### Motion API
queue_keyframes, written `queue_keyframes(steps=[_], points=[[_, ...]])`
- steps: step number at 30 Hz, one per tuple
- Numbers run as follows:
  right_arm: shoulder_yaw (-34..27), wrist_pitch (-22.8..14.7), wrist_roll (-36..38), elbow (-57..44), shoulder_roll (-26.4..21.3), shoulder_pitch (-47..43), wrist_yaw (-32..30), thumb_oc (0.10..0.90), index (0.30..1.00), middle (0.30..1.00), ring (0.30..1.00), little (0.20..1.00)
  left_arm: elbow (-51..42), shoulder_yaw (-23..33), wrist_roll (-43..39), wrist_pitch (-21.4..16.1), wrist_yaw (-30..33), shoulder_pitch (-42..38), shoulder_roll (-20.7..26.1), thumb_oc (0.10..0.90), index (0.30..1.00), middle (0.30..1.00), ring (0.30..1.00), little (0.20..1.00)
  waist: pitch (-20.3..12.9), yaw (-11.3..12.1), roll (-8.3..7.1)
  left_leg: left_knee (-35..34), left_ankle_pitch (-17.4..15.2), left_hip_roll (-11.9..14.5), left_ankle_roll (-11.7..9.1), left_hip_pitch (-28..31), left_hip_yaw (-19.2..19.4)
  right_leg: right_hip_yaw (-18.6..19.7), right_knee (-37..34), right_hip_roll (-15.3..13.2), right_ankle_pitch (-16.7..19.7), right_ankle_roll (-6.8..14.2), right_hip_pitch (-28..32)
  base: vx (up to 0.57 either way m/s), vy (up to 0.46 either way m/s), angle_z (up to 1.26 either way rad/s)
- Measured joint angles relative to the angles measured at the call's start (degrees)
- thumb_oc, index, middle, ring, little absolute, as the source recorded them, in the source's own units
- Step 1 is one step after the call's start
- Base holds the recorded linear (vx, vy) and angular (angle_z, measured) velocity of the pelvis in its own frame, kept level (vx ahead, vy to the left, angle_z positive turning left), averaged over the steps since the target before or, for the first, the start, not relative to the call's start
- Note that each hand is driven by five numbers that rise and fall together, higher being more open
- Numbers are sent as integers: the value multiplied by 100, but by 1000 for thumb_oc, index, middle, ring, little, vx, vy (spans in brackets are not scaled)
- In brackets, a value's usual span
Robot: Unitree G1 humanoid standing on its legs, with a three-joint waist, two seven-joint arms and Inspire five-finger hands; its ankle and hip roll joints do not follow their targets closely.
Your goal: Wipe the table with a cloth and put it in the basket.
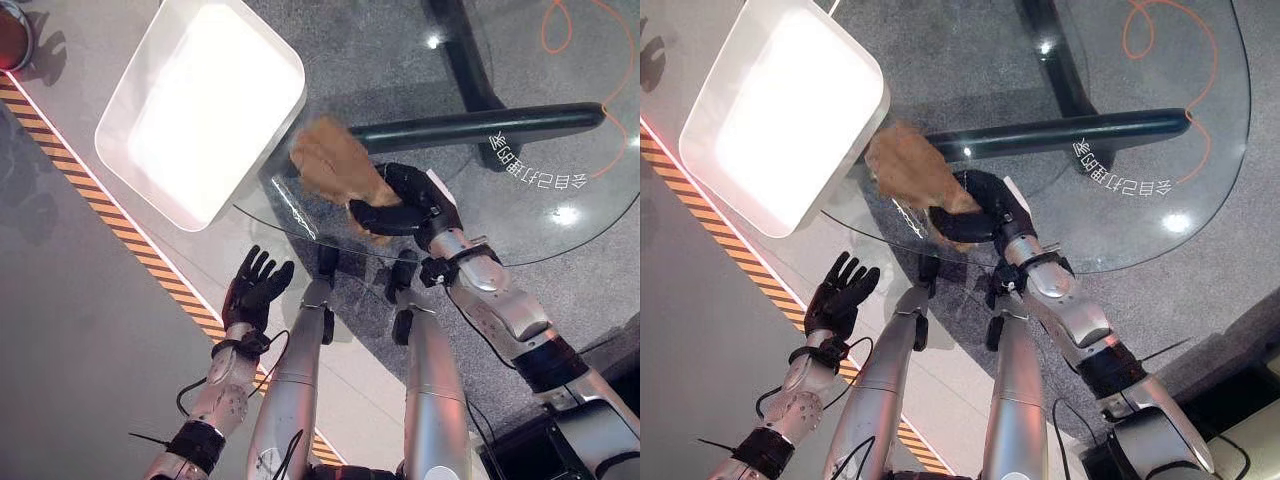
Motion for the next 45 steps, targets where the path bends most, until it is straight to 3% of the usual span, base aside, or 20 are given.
queue_keyframes(steps=[4,9,14,18,32,45], points=[[-290,-380,99,-324,7,234,145,100,300,300,300,200,-285,-8,-158,30,-200,72,33,800,900,900,900,900,1,-62,1,1,-1,1,9,0,0,0,-3,2,5,-3,1,0,0,0],[-670,-717,102,-460,5,476,193,100,300,300,300,200,-847,-29,-785,29,-1232,322,83,800,900,900,900,900,1,-90,2,2,-13,13,68,4,35,27,-30,16,1,3,1,0,0,0],[-722,-807,100,-460,10,764,463,100,300,300,300,200,-1314,-74,-1604,2,-2298,448,75,800,900,900,900,900,2,-114,2,8,-40,27,105,4,93,74,-79,36,8,15,1,-11,-14,-6],[-545,-805,90,-460,8,870,621,100,300,300,300,200,-1510,-69,-1923,-21,-2698,406,67,800,900,900,900,900,3,-192,-1,7,-54,35,118,5,123,89,-107,46,17,28,6,-8,-13,-2],[-107,-784,63,-461,-20,819,895,100,300,300,300,200,-1774,-250,-2278,71,-2844,63,76,800,900,900,900,900,8,-269,-12,11,-49,40,118,7,123,113,-116,53,54,43,16,-13,-4,0],[331,-271,-116,-462,-115,340,1180,100,300,300,300,200,-1882,-255,-2275,158,-2451,-273,204,800,900,900,900,900,19,-300,-52,-99,-29,38,107,-41,94,44,-202,55,66,41,-30,-1,-1,0]])
